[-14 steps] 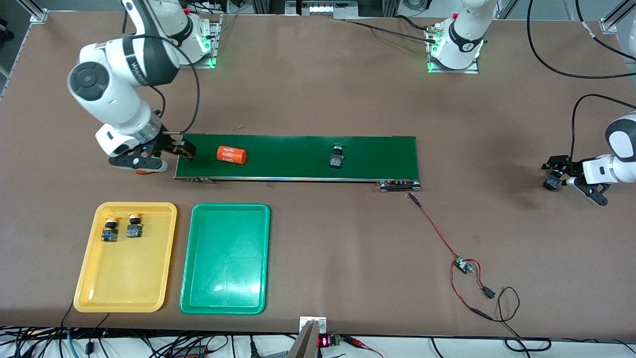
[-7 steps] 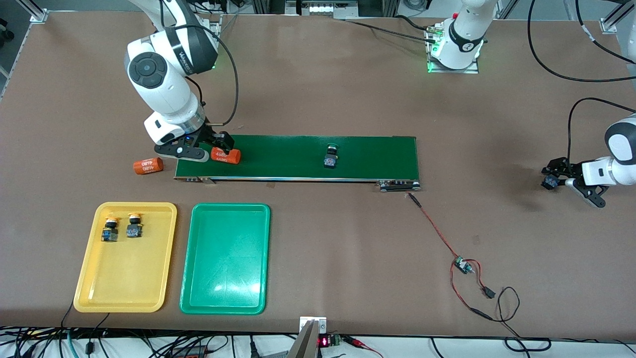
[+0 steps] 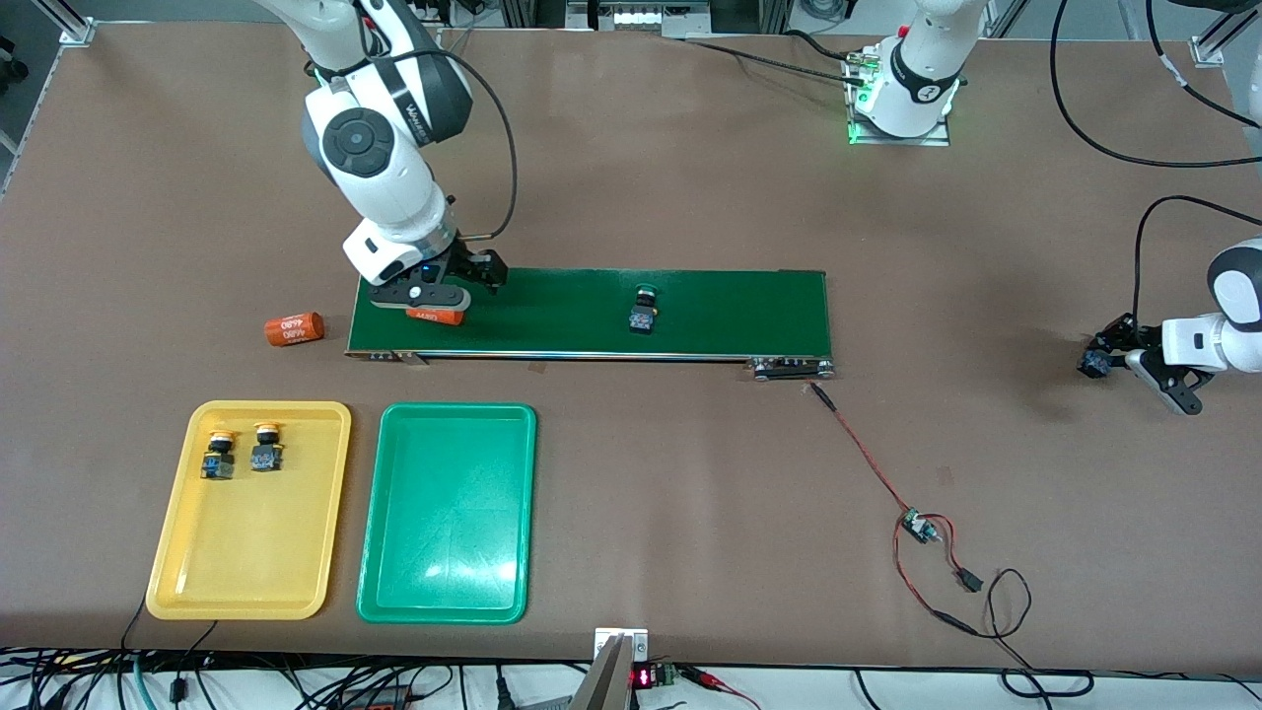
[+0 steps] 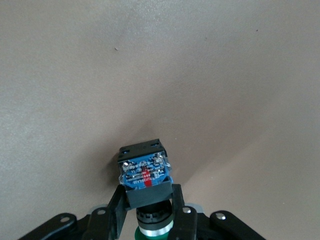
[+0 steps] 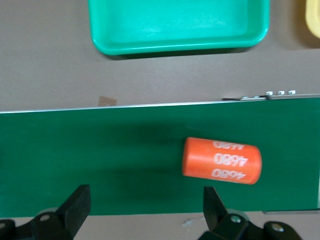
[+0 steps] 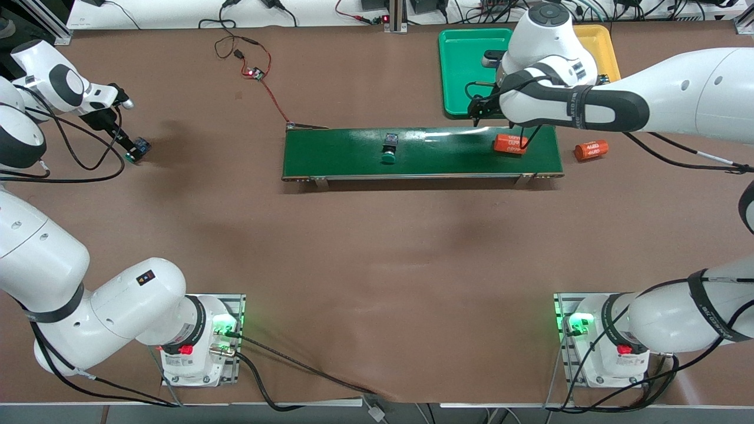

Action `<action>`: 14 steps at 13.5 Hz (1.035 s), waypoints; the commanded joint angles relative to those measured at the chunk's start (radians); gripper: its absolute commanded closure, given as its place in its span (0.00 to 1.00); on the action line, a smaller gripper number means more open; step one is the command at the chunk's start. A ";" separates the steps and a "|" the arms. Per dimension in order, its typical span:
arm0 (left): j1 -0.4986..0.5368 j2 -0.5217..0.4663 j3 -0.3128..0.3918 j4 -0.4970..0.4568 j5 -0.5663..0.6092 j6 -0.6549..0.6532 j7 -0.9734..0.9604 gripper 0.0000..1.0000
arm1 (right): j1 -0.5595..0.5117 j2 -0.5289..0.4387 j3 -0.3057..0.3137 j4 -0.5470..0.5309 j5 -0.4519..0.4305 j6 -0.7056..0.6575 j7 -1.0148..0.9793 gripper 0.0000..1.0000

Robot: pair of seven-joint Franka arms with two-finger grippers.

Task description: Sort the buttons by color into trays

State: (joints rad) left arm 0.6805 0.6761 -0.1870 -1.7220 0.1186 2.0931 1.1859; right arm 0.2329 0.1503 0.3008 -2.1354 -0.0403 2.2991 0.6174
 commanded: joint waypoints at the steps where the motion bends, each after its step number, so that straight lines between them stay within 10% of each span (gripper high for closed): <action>1: 0.001 -0.047 -0.011 0.015 0.013 -0.097 0.012 0.99 | 0.040 0.047 0.000 0.046 -0.022 0.010 0.076 0.00; 14: -0.347 -0.314 -0.186 -0.096 -0.171 -0.314 -0.736 1.00 | 0.157 0.175 0.000 0.167 -0.188 0.002 0.330 0.00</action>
State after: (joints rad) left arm 0.3944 0.4122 -0.3849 -1.7767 -0.0061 1.7713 0.5446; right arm 0.3813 0.3004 0.3018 -2.0046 -0.2012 2.3078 0.9022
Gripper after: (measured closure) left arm 0.599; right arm 0.000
